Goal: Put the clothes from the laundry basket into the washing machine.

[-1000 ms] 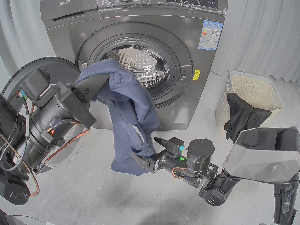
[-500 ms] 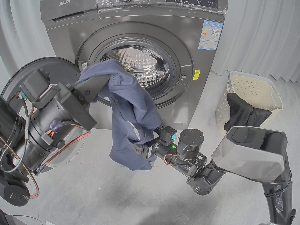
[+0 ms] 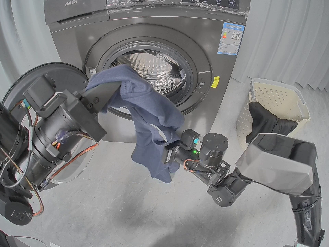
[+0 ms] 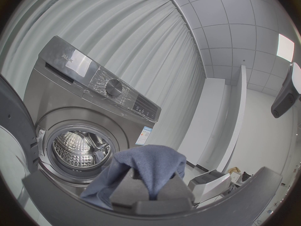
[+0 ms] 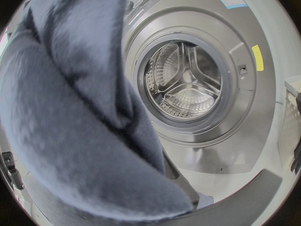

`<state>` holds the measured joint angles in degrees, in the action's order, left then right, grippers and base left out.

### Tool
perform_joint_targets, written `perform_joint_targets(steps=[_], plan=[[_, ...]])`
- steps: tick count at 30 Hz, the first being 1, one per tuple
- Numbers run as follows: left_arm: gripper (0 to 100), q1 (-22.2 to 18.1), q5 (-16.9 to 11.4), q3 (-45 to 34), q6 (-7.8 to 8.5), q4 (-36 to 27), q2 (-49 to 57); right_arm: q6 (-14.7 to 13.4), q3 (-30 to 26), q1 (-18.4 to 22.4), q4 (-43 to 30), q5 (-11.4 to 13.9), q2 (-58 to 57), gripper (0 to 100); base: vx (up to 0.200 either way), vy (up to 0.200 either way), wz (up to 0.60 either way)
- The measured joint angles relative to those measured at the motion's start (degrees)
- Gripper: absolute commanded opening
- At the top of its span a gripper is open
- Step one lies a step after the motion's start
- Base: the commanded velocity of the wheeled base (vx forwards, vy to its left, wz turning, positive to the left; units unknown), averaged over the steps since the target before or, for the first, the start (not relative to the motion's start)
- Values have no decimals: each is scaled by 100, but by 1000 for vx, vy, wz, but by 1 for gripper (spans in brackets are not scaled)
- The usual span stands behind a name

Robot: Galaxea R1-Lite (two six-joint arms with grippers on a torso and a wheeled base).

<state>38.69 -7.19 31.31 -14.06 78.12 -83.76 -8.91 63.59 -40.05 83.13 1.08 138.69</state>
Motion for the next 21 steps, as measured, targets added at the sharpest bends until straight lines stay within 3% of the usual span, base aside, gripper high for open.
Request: perform_joint_targets(steps=[8, 15, 21], plan=[[0, -411, -9, -44, 2, -46, -127, -1, -1182, 380, 38, -44, -973, 0, 0, 0, 0], [0, -800, -17, -256, 16, -50, -367, 35, -2192, 733, 66, 79, -2036, 0, 0, 0, 0], [0, -909, -72, -678, 218, 16, -723, 40, -2464, 797, 66, 137, -2591, 0, 0, 0, 0]])
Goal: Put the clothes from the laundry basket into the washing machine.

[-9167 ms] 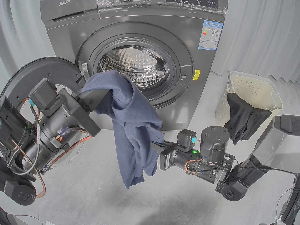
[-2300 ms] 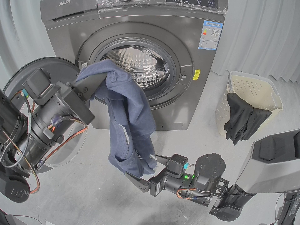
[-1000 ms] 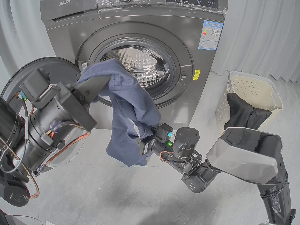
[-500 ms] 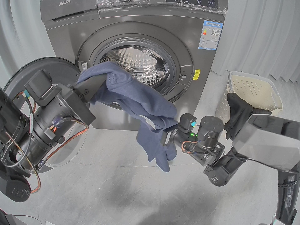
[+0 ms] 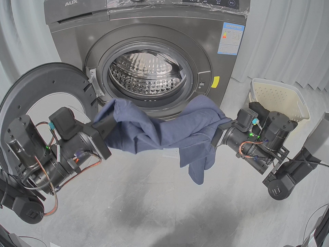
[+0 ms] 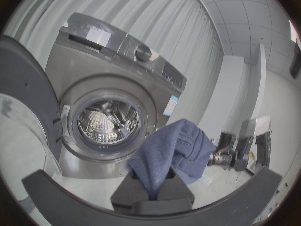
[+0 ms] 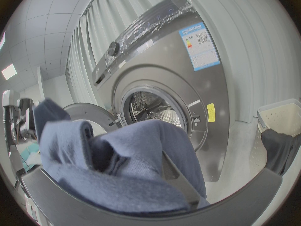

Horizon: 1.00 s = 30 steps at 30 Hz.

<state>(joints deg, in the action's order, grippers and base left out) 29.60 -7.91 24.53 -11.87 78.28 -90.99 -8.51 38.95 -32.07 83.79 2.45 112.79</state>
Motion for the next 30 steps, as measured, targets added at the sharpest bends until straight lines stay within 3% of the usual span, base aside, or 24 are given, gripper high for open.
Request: perform_joint_targets(steps=[6, 16, 20, 21, 30], plan=[[0, -24, -174, -455, 310, 252, -495, -40, 127, -216, -1, -54, -196, 0, 0, 0, 0], [0, -155, -293, -837, 686, 996, -1690, -108, 606, -605, -77, -190, -113, 0, 0, 0, 0], [0, -210, -432, -880, 739, 1074, -1972, -161, 766, -786, -88, -235, -20, 0, 0, 0, 0], [100, -218, -449, -890, 741, 1074, -2018, -163, 794, -808, -85, -238, 0, 0, 0, 0, 0], [100, -273, -453, -1069, 742, 1076, -2216, -176, 892, -786, -79, -245, 100, 0, 0, 0, 0]])
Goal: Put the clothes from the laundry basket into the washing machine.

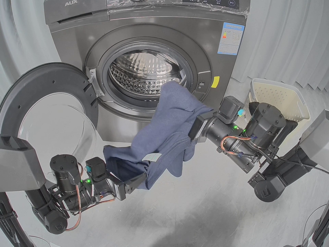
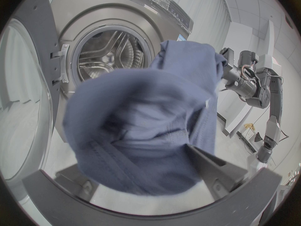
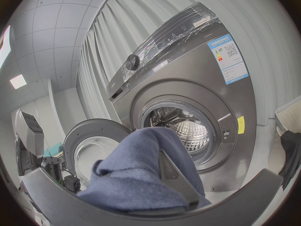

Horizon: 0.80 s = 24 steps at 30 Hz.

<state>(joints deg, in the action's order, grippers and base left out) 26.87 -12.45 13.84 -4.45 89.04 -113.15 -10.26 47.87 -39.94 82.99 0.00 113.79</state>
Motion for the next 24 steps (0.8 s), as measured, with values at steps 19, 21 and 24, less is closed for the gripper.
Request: perform_joint_targets(steps=[19, 21, 24], plan=[[100, 913, 7, -1045, -79, -4, 610, 6, 77, 260, -11, -10, -67, 0, 0, 0, 0], [100, 953, 9, -803, -91, -9, 638, 6, 85, 236, -12, -10, -61, 0, 0, 0, 0], [100, 987, 16, -456, -127, -9, 653, 6, 94, 207, -20, -13, -41, 0, 0, 0, 0]])
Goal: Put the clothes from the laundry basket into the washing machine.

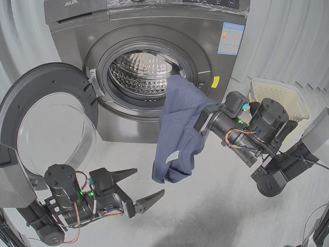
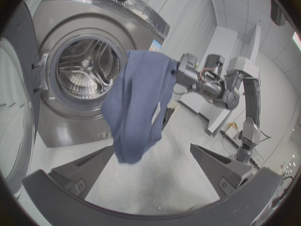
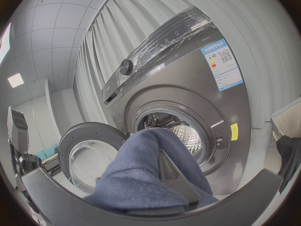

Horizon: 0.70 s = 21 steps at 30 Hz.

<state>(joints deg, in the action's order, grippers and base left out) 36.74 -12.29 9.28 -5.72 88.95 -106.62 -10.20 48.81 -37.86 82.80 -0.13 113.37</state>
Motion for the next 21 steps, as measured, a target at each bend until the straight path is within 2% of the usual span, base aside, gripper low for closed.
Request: perform_joint_targets(steps=[7, 18, 21], plan=[[100, 93, 52, 937, -154, 2, -105, 0, 22, -160, -39, -41, 38, 0, 0, 0, 0], [100, 167, 99, 1702, -180, -11, -763, -28, 39, -505, -93, -134, -9, 0, 0, 0, 0], [100, 156, 208, 1866, -180, -16, -912, -83, -2, -603, -93, -187, -30, 0, 0, 0, 0]])
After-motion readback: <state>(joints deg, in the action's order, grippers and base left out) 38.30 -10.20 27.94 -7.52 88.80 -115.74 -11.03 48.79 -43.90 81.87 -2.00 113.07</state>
